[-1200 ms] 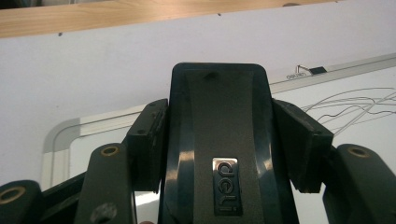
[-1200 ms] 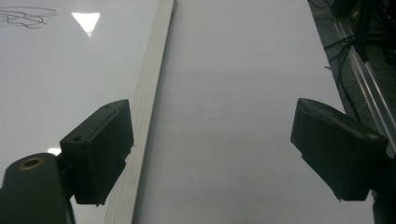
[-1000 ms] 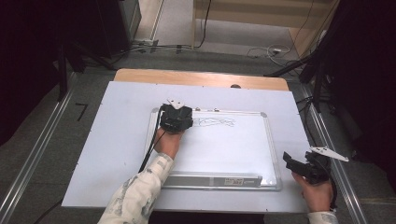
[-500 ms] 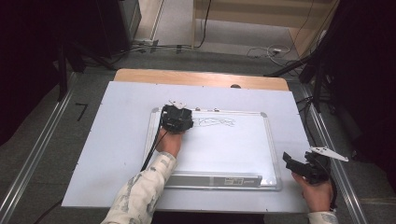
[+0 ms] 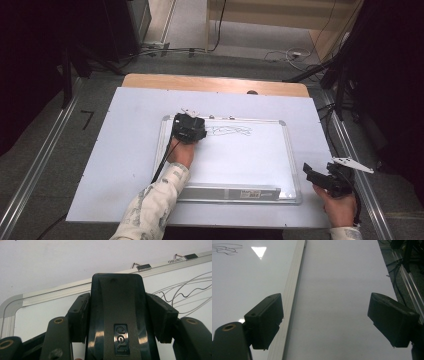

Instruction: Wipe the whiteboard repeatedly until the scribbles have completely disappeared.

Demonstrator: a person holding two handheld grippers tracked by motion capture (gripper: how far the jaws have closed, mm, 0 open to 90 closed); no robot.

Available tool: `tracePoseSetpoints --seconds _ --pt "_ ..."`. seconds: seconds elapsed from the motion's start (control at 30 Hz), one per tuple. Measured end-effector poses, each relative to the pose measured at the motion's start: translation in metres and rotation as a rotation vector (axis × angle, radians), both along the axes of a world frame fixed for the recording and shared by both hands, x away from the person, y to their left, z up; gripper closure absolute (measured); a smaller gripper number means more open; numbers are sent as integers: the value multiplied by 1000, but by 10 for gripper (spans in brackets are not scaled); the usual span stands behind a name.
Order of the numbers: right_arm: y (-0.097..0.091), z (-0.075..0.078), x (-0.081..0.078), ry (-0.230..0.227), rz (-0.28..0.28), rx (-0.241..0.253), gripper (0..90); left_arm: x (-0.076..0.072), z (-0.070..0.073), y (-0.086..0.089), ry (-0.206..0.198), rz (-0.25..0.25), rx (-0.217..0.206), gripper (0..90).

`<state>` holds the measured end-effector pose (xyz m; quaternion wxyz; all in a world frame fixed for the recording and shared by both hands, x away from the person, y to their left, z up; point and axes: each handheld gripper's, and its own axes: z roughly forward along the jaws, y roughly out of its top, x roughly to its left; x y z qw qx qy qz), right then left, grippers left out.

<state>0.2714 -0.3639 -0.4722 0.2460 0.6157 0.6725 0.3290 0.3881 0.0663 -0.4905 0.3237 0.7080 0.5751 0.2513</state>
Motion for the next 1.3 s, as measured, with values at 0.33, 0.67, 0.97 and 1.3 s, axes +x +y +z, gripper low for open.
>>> tracePoseSetpoints --seconds 0.33,0.67,0.97,1.3 --pt "0 0 0 1 0 2 119 0 -3 3 -4 3 -28 395" --pt "-1 0 0 1 -1 2 119 0 -2 3 -21 0 -36 390" --pt "-1 0 0 1 -1 1 119 1 -2 0 -28 -12 -20 409" --pt "-1 0 0 -2 0 2 119 2 -1 -10 -14 -41 10 412"
